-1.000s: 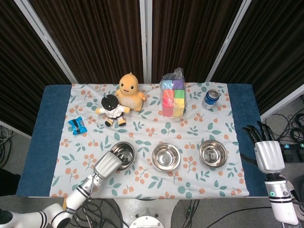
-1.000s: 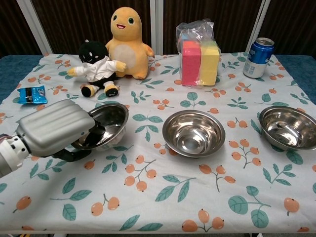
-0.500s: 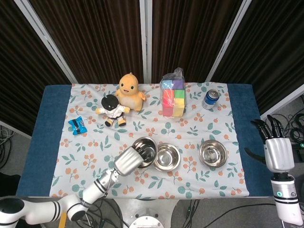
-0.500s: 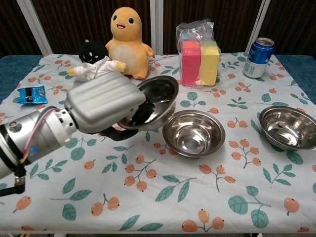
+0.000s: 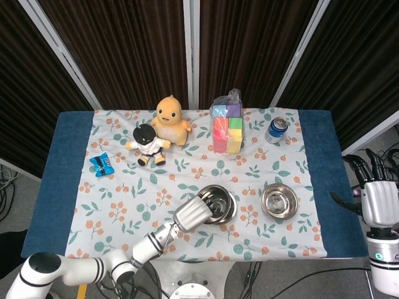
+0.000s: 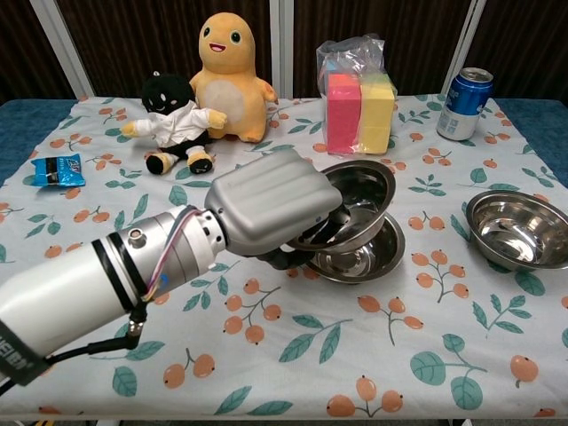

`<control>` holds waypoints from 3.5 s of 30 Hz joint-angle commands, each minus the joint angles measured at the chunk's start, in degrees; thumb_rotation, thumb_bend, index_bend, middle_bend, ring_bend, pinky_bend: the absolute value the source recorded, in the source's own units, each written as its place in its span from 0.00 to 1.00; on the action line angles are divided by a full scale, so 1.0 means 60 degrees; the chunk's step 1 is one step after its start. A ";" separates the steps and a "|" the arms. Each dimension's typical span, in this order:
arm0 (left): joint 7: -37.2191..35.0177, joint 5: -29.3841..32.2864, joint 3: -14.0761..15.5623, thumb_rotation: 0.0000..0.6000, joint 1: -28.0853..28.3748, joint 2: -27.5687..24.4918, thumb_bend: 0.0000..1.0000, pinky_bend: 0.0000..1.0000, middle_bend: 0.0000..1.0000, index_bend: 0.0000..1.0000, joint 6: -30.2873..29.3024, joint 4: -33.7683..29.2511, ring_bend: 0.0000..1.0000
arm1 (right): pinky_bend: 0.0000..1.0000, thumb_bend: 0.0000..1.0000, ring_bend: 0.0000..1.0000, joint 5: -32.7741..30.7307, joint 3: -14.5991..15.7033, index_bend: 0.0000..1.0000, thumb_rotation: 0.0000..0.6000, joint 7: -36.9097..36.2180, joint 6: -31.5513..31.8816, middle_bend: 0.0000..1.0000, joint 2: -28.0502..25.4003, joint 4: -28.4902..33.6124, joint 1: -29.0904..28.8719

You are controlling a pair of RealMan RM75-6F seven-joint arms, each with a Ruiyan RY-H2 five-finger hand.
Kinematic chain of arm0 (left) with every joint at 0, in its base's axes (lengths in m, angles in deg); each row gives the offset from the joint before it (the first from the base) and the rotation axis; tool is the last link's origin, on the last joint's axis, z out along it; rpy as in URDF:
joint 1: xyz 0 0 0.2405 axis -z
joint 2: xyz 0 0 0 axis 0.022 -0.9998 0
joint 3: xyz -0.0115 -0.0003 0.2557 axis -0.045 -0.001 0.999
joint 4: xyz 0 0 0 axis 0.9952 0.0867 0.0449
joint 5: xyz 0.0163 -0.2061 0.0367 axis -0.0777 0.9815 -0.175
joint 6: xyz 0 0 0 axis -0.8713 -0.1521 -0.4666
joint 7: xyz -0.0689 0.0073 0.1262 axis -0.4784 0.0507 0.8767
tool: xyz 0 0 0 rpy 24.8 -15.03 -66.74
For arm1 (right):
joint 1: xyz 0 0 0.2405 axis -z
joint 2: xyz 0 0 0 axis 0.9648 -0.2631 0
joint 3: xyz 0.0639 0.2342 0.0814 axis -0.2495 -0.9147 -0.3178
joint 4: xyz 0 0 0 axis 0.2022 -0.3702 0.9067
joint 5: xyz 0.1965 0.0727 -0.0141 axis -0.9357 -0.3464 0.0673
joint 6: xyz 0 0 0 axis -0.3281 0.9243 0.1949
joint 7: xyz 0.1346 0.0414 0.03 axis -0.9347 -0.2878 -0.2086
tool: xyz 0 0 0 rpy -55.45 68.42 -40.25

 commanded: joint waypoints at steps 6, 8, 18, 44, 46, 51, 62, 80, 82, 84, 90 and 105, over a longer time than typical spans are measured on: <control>-0.0958 -0.0295 0.0395 1.00 0.0203 -0.0423 0.22 0.45 0.38 0.38 -0.0196 0.0168 0.32 | 0.11 0.02 0.04 -0.0122 -0.0062 0.20 1.00 -0.0143 -0.0108 0.22 -0.0021 -0.0129 -0.0032; -0.0982 -0.0248 0.0382 1.00 0.0158 -0.0701 0.21 0.43 0.37 0.36 -0.0277 -0.0122 0.30 | 0.11 0.02 0.04 -0.0124 -0.0059 0.20 1.00 -0.0124 -0.0127 0.22 -0.0015 -0.0121 -0.0040; -0.0313 0.1098 0.0239 1.00 -0.1682 -0.3927 0.20 0.41 0.37 0.36 -0.2086 -0.3243 0.30 | 0.14 0.02 0.06 0.0237 0.0698 0.20 1.00 0.0589 -0.1004 0.23 0.0244 -0.0200 -0.0171; -0.4402 0.1619 0.0621 1.00 -0.3993 -0.5029 0.15 0.32 0.36 0.36 -0.3920 -0.1457 0.30 | 0.32 0.05 0.27 -0.0413 0.1678 0.40 1.00 0.3940 -0.4273 0.39 0.2495 -0.1330 -0.1278; -0.4493 0.1634 0.0600 1.00 -0.4007 -0.5018 0.15 0.32 0.36 0.36 -0.3889 -0.1382 0.30 | 0.33 0.07 0.28 -0.0469 0.1620 0.41 1.00 0.4053 -0.4355 0.40 0.2617 -0.1429 -0.1368; -0.4507 0.1541 0.0592 1.00 -0.4044 -0.4797 0.15 0.32 0.37 0.36 -0.3936 -0.0936 0.30 | 0.39 0.16 0.33 -0.0622 0.1443 0.49 1.00 0.4461 -0.4670 0.45 0.3006 -0.1778 -0.1705; -0.4635 0.1572 0.0611 1.00 -0.4046 -0.4610 0.15 0.33 0.37 0.36 -0.3618 -0.0552 0.29 | 0.46 0.32 0.42 -0.1043 0.1421 0.63 1.00 0.4868 -0.5321 0.54 0.3351 -0.1999 -0.2122; -0.4726 0.1697 0.0329 1.00 -0.4134 -0.4805 0.15 0.35 0.37 0.36 -0.3713 -0.0815 0.30 | 0.53 0.41 0.47 -0.0020 0.1280 0.71 1.00 0.5114 -0.4461 0.60 0.3098 -0.0680 -0.2566; -0.4753 0.1777 0.0262 1.00 -0.4207 -0.4878 0.15 0.35 0.37 0.36 -0.3808 -0.0877 0.30 | 0.53 0.41 0.47 0.0271 0.1267 0.71 1.00 0.5442 -0.4461 0.60 0.3135 -0.0121 -0.2762; -0.4880 0.1795 0.0212 1.00 -0.4300 -0.4924 0.15 0.34 0.38 0.36 -0.3970 -0.0886 0.29 | 0.53 0.42 0.47 0.0462 0.1288 0.71 1.00 0.5732 -0.4501 0.60 0.3265 0.0330 -0.2902; -0.5308 0.1850 0.0149 1.00 -0.4510 -0.5030 0.15 0.34 0.38 0.36 -0.4205 -0.0689 0.29 | 0.53 0.45 0.47 0.0011 0.1241 0.71 1.00 0.6224 -0.5088 0.59 0.3879 0.0487 -0.3202; -0.5463 0.1999 -0.0016 1.00 -0.4588 -0.4987 0.15 0.34 0.39 0.36 -0.4191 -0.0175 0.29 | 0.01 0.00 0.00 -0.1473 0.1082 0.21 1.00 0.6961 -0.6388 0.19 0.3684 0.0937 -0.3909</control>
